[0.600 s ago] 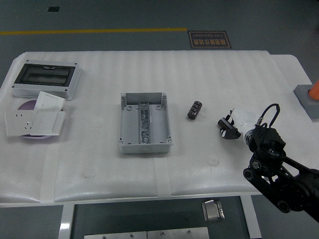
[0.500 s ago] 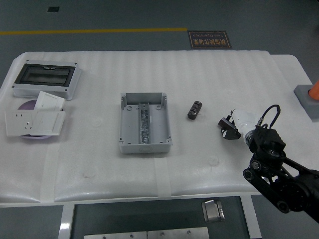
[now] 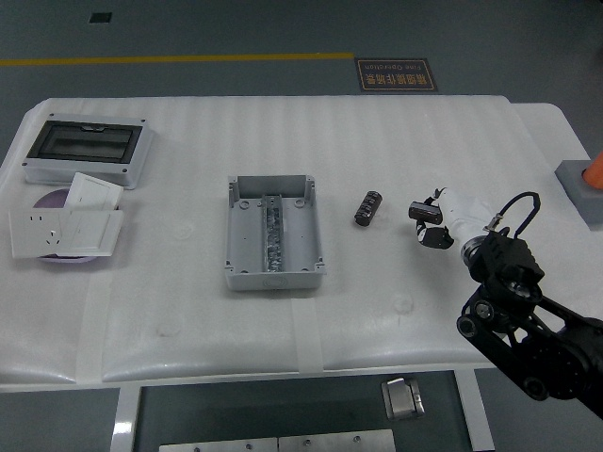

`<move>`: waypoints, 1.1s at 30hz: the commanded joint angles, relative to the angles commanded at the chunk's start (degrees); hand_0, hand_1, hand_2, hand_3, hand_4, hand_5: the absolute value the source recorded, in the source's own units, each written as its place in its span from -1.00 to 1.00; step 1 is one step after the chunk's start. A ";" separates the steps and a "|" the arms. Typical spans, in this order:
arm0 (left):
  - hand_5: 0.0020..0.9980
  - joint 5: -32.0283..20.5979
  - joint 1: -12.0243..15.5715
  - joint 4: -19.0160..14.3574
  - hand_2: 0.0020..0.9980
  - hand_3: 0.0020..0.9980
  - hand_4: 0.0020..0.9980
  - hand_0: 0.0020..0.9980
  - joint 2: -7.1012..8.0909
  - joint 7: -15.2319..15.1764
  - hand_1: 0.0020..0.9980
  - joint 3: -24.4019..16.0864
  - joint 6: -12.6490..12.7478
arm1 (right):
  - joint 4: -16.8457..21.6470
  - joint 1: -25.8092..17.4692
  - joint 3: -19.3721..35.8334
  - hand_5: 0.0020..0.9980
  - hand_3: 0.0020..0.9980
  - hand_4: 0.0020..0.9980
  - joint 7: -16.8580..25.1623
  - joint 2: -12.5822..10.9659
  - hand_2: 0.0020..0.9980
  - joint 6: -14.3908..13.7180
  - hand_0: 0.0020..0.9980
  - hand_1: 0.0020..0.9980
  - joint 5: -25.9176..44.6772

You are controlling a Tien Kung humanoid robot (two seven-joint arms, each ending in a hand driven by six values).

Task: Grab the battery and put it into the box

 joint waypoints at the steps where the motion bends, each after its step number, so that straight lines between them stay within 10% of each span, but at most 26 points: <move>1: -0.74 0.08 -0.01 -0.01 0.09 0.14 0.10 0.09 0.00 0.03 0.27 -0.08 -0.01 | 1.15 0.36 -0.54 -0.73 0.33 -0.21 0.00 -0.11 -0.09 -0.53 -0.51 -0.21 1.00; 11: -0.73 0.75 0.03 -0.06 0.09 0.13 0.12 0.09 0.02 0.21 0.27 -0.62 -0.12 | 10.32 5.98 -10.09 -0.58 0.30 -0.03 1.61 0.65 -0.14 -5.73 -0.53 -0.23 6.84; 20: -0.72 1.56 0.26 -0.22 0.09 0.13 0.13 0.08 0.02 0.81 0.27 -1.30 -0.42 | 5.04 11.89 -19.96 -0.57 0.31 -0.02 9.96 4.72 -0.14 -12.03 -0.54 -0.23 8.21; 21: -0.72 1.61 0.24 -0.22 0.09 0.13 0.13 0.08 0.02 0.82 0.27 -1.35 -0.42 | 4.15 12.26 -20.90 -0.31 0.41 0.28 10.48 5.05 0.35 -12.55 -0.09 0.23 8.15; 26: -0.72 1.55 0.23 -0.21 0.09 0.13 0.13 0.08 -0.06 0.82 0.27 -1.33 -0.46 | -1.09 13.19 -24.94 -0.31 0.41 0.28 12.34 6.67 0.35 -14.94 -0.09 0.23 8.84; 27: -0.72 1.63 0.25 -0.21 0.08 0.12 0.13 0.08 -0.08 0.85 0.27 -1.38 -0.49 | -2.08 13.28 -25.62 -0.18 1.00 0.55 12.53 6.91 1.00 -15.19 1.00 0.95 9.21; 33: -0.72 1.80 0.23 -0.22 0.08 0.12 0.13 0.08 -0.14 0.95 0.27 -1.56 -0.57 | -6.63 13.67 -28.01 -0.16 1.00 0.62 13.25 7.52 1.00 -16.13 1.00 1.00 11.17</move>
